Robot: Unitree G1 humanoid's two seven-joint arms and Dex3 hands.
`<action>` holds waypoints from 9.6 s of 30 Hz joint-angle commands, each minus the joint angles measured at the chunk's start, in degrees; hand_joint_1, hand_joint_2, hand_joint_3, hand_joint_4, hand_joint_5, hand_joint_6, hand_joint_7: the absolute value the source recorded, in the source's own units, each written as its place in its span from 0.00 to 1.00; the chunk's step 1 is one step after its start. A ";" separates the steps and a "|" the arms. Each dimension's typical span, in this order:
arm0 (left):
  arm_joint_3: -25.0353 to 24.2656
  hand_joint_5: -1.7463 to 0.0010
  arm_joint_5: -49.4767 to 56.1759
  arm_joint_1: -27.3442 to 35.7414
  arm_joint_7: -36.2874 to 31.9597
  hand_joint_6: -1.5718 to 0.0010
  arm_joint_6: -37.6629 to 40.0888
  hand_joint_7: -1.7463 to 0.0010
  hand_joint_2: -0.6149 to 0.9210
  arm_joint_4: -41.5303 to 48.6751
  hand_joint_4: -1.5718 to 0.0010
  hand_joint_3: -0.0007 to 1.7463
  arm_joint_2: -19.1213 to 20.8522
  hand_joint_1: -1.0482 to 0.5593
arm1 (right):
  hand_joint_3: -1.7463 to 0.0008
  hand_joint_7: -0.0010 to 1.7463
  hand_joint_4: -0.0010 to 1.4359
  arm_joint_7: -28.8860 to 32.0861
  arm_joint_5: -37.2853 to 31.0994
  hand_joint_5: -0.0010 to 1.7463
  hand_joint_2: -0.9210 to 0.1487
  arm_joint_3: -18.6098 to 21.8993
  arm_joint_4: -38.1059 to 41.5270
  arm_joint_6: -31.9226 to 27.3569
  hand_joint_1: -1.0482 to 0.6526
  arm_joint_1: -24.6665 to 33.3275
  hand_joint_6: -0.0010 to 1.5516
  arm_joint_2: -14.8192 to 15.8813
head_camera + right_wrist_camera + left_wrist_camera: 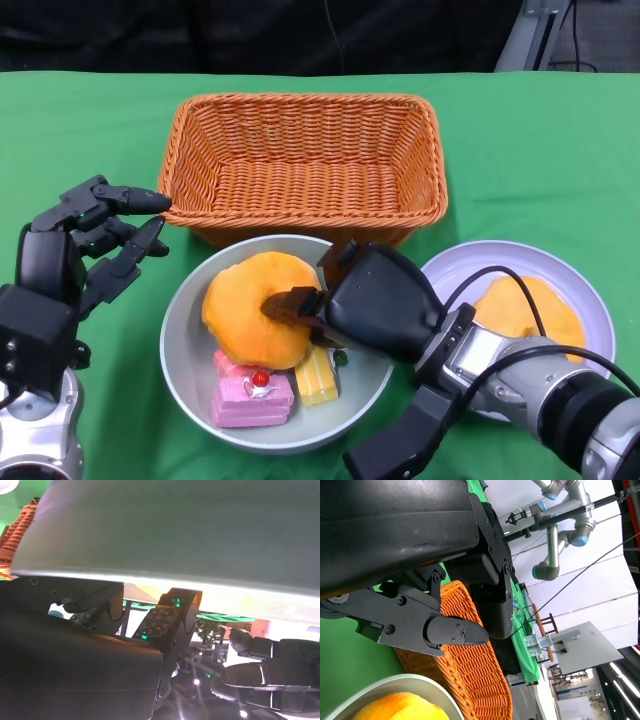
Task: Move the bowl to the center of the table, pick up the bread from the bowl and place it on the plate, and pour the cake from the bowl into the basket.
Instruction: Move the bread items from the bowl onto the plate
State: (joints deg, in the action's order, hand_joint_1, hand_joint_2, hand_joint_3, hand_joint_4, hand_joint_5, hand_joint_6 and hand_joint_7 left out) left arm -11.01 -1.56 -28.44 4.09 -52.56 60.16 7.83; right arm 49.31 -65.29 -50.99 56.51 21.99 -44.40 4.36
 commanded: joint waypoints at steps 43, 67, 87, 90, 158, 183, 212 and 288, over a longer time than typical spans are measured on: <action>-0.27 0.32 -0.94 0.08 -0.05 0.46 -0.05 0.52 1.00 0.08 0.46 0.15 0.44 0.50 | 1.00 0.04 0.63 4.39 4.04 0.76 0.02 3.05 -1.50 5.23 0.48 -0.93 0.82 1.94; -0.61 0.32 -1.02 -0.31 0.09 0.46 0.25 0.53 1.00 1.08 0.45 0.16 1.16 0.51 | 1.00 0.58 0.57 -4.90 8.93 0.84 0.02 9.53 -18.46 10.71 0.51 5.81 0.51 10.53; -0.39 0.32 -0.76 0.07 -0.21 0.46 0.18 0.52 1.00 0.45 0.45 0.16 0.82 0.50 | 1.00 0.01 0.61 -21.61 10.09 0.17 0.06 14.04 -31.04 7.97 0.37 11.61 0.52 14.22; -0.79 0.32 -1.91 -0.12 1.04 0.46 0.16 0.53 1.00 0.71 0.45 0.15 0.58 0.51 | 1.00 0.00 0.53 -24.03 9.70 0.08 0.07 14.56 -33.50 5.94 0.31 12.69 0.42 13.73; -3.42 0.32 -3.46 -0.08 -2.75 0.45 5.63 0.53 1.00 -2.15 0.47 0.13 3.18 0.52 | 0.98 0.02 0.39 -23.70 0.98 0.03 0.00 3.54 -15.41 -13.06 0.05 7.17 0.28 -1.15; -3.55 0.30 -2.57 -0.19 -5.40 0.45 3.79 0.51 1.00 -2.24 0.48 0.15 2.78 0.52 | 1.00 0.02 0.38 -10.79 2.14 0.64 0.07 -1.82 -5.37 -5.88 0.27 6.98 0.59 -2.64; -3.27 0.30 -2.55 -0.23 -5.16 0.45 3.98 0.52 1.00 -1.60 0.47 0.14 2.29 0.52 | 1.00 0.04 0.40 -0.23 4.00 0.75 0.06 -2.69 2.31 -3.72 0.49 3.44 0.63 -4.86; -3.28 0.31 -2.74 -0.97 -5.04 0.45 3.30 0.53 1.00 -0.13 0.48 0.16 2.52 0.53 | 1.00 0.00 0.54 -5.25 7.42 0.14 0.08 1.76 -9.36 1.80 0.34 7.43 0.46 0.62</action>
State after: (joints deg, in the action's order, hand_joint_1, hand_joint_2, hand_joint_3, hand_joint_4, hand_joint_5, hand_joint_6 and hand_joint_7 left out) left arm -14.06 -4.19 -28.74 -0.97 -48.88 59.83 9.65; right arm 45.67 -58.20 -49.67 48.90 24.64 -38.46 4.19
